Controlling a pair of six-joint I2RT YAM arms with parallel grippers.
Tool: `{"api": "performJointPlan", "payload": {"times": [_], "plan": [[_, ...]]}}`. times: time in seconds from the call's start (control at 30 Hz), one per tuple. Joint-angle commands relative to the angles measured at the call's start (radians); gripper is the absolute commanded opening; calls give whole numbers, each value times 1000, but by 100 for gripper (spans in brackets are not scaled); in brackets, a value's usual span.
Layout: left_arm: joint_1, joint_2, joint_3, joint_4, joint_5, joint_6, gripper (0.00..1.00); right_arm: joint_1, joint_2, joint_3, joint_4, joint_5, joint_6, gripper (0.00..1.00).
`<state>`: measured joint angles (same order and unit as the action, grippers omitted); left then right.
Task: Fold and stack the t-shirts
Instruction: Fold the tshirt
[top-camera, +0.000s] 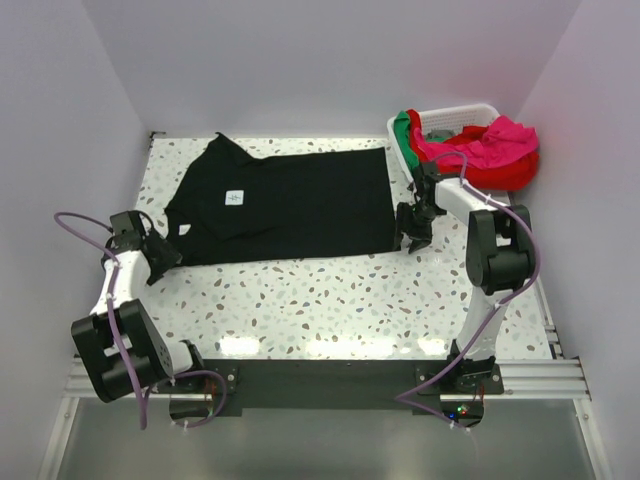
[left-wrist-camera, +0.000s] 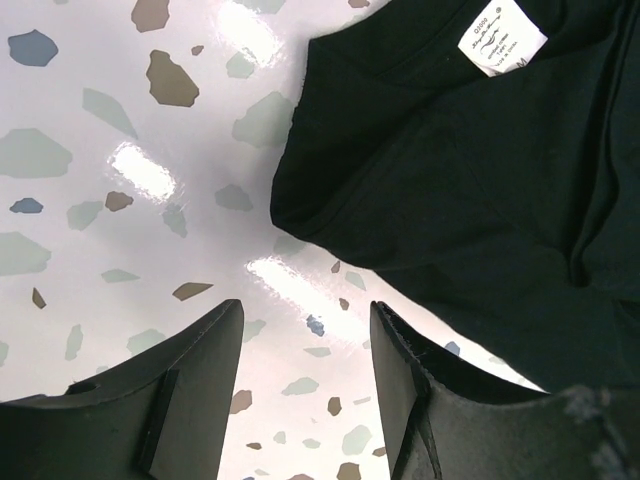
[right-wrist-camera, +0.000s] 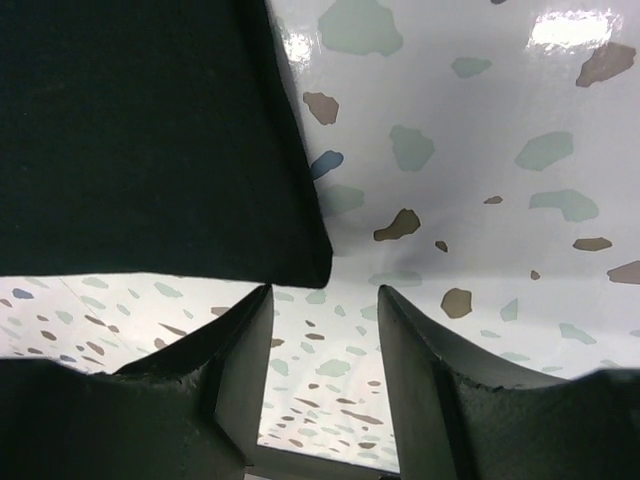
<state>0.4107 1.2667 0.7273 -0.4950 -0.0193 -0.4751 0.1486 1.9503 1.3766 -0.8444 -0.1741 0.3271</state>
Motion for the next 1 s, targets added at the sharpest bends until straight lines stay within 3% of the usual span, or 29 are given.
{"api": "performJointPlan", "payload": {"times": [0.0,0.47,0.7,0.97], "plan": [[20,5,-19,73,47,18,58,2,2,-8,50,8,-11,49],[56,65,-31,156,47,39,46,2,33,7,61,-1,-13,37],[66,99,-14,187,47,62,32,2,50,15,47,4,-20,25],[69,148,-8,239,70,72,22,2,59,19,39,-19,-30,7]]}}
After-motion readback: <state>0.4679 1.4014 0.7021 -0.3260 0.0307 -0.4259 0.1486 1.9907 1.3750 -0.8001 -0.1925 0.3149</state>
